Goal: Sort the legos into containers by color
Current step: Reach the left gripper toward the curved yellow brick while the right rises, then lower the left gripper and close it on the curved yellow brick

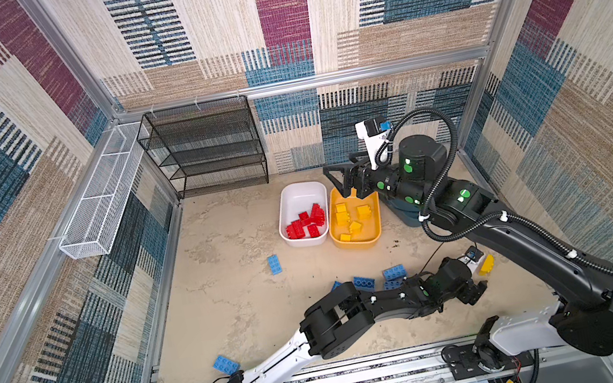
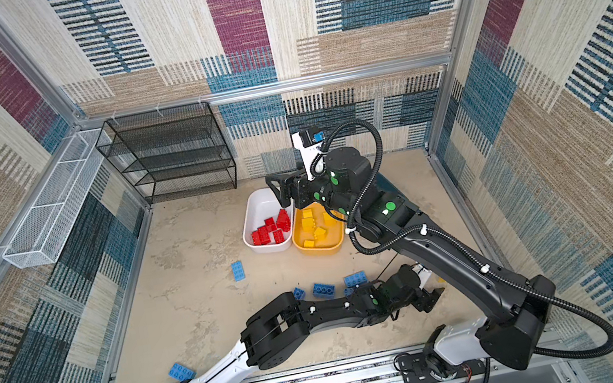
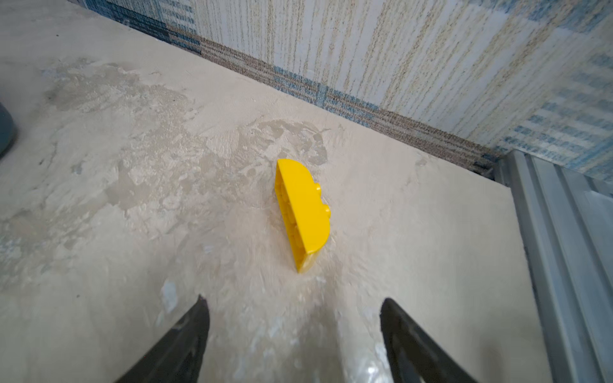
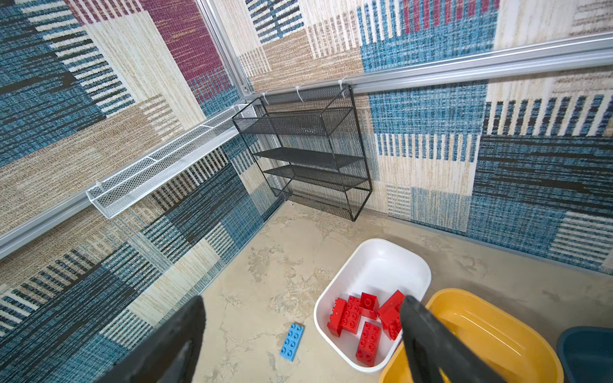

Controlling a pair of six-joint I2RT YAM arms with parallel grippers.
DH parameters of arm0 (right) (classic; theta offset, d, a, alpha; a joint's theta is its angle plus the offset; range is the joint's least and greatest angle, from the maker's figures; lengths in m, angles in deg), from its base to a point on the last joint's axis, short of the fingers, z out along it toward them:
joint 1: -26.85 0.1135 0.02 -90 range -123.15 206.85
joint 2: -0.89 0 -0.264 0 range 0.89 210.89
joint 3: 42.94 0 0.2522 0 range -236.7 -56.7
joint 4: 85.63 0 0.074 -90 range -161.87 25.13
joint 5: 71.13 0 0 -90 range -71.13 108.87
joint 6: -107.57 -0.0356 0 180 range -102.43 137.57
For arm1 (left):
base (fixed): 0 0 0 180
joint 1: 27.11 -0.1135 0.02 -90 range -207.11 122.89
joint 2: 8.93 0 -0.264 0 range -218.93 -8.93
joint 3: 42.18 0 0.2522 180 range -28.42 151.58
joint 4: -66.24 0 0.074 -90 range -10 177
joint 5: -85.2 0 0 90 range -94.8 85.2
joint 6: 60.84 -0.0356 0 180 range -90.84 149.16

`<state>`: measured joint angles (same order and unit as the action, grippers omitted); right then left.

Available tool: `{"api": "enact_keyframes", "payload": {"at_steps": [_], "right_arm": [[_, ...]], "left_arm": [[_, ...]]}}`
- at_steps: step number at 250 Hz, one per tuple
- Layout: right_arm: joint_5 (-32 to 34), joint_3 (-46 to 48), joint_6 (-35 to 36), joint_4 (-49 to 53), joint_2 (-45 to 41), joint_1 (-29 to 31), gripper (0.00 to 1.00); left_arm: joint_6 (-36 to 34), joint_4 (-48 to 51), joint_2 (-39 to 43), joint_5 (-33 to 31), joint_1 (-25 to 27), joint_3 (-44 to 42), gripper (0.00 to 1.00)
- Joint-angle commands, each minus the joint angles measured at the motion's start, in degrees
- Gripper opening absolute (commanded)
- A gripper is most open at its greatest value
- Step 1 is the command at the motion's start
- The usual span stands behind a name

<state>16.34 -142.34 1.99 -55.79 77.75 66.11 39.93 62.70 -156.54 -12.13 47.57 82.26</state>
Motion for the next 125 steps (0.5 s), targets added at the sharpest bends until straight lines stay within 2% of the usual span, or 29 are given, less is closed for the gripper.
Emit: {"api": "enact_keyframes", "payload": {"at_steps": [1, 62, 104, 125], "right_arm": [[0.20, 0.87, 0.20, -2.19, -0.91, 0.19, 0.91], [0.59, 3.71, 0.45, -1.93, -3.24, 0.19, 0.91], [0.77, 4.16, 0.96, -0.88, -4.42, 0.20, 0.91], [0.42, 4.44, 1.07, -0.58, -5.05, 0.19, 0.91]], "left_arm": [[0.02, -1.96, -2.76, -1.55, -0.05, 3.90, 0.81], [1.02, 0.74, -9.63, -1.61, 0.24, 13.08, 0.79], [1.31, 7.14, -14.78, -4.53, 0.63, 22.28, 0.76], [1.63, 7.42, -16.16, -6.21, 0.52, 24.25, 0.72]]}}
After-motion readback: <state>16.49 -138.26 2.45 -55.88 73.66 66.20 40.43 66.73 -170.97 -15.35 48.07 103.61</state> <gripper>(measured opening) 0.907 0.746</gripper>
